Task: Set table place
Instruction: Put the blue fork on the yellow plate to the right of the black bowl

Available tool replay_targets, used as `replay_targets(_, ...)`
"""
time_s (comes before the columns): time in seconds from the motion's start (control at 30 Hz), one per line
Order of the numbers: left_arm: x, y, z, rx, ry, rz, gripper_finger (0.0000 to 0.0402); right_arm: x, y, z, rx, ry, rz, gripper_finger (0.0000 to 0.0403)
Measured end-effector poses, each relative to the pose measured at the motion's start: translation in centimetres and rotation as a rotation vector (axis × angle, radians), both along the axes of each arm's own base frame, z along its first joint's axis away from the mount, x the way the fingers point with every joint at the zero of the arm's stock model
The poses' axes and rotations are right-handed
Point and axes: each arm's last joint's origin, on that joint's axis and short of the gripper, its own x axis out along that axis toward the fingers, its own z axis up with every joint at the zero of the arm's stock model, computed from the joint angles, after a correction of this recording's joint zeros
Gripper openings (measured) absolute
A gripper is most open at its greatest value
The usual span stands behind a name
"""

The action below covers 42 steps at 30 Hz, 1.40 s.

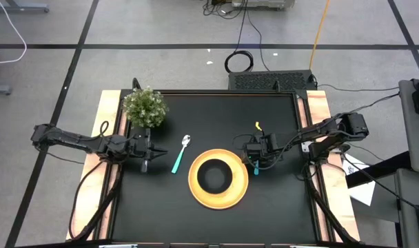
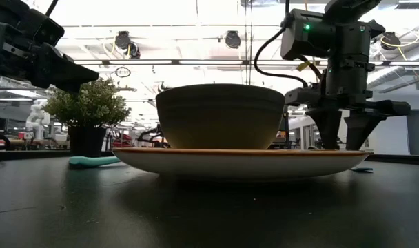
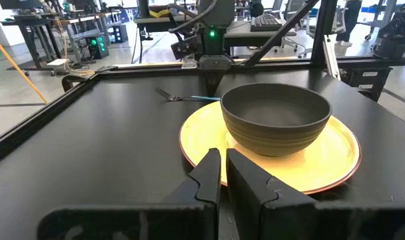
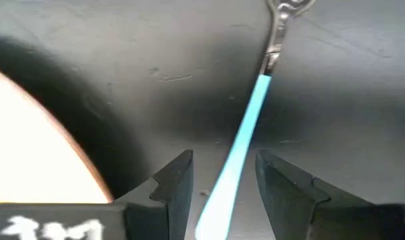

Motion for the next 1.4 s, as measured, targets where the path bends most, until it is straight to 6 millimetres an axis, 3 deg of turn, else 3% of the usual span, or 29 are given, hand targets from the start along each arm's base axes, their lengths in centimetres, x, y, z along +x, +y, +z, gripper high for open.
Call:
replay_targets(0.87,0.0,-0.1,0.0,0.003,0.002,-0.032,0.0031,0.7,0.0,-2.6,-0.007,0.105,0.055,0.0149)
replay_targets(1.4,0.0,-0.1,0.0,0.007,0.001,-0.033,0.0031,0.7,0.0,-2.7,-0.010,0.105,0.137,0.0009)
